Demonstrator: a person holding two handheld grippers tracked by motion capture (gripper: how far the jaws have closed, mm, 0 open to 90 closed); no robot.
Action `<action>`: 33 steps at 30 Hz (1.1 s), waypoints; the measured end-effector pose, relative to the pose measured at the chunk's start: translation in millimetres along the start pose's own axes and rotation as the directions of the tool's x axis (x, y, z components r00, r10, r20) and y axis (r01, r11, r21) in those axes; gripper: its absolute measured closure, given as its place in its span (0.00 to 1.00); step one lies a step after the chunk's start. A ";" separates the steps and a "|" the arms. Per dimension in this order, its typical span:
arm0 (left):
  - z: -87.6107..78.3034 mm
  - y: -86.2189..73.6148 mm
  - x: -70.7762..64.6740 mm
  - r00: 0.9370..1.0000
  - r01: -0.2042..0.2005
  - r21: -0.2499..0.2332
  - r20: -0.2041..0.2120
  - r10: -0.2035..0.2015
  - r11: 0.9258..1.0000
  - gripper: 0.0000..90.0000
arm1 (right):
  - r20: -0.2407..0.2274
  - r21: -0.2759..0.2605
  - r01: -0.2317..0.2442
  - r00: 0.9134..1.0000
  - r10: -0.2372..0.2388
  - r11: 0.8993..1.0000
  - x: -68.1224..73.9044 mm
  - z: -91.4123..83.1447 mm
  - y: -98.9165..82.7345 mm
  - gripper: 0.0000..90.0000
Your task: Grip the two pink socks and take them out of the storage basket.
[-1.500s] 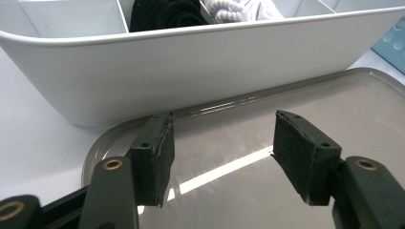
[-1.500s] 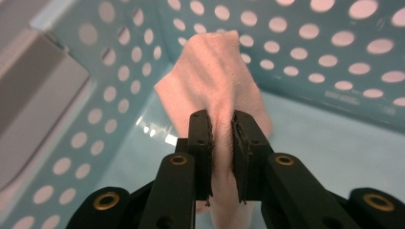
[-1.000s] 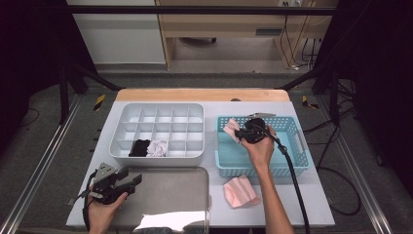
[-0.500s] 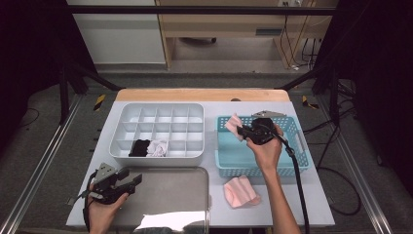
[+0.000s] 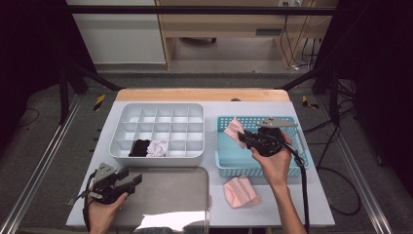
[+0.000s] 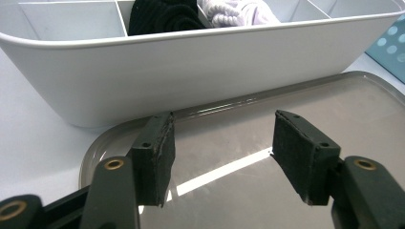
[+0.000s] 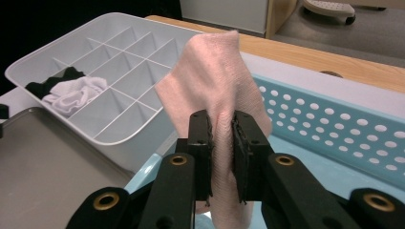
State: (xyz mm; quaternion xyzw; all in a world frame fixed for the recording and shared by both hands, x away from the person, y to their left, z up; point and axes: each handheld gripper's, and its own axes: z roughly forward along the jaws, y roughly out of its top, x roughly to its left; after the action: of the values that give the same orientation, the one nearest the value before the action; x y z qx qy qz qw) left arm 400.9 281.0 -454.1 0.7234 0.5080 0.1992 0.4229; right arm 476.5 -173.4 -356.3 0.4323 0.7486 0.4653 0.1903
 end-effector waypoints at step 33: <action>-4.0 0.5 -5.7 1.000 0.008 -0.026 0.026 -0.007 1.000 0.41 | -0.094 -0.019 -0.039 0.995 0.037 0.999 18.4 -56.1 -69.9 0.88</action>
State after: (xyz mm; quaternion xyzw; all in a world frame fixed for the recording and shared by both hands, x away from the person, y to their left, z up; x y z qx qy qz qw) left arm 396.0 277.5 -450.6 0.7185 0.5026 0.1947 0.4396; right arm 394.9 -201.6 -386.6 0.4221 0.7434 0.4964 0.1508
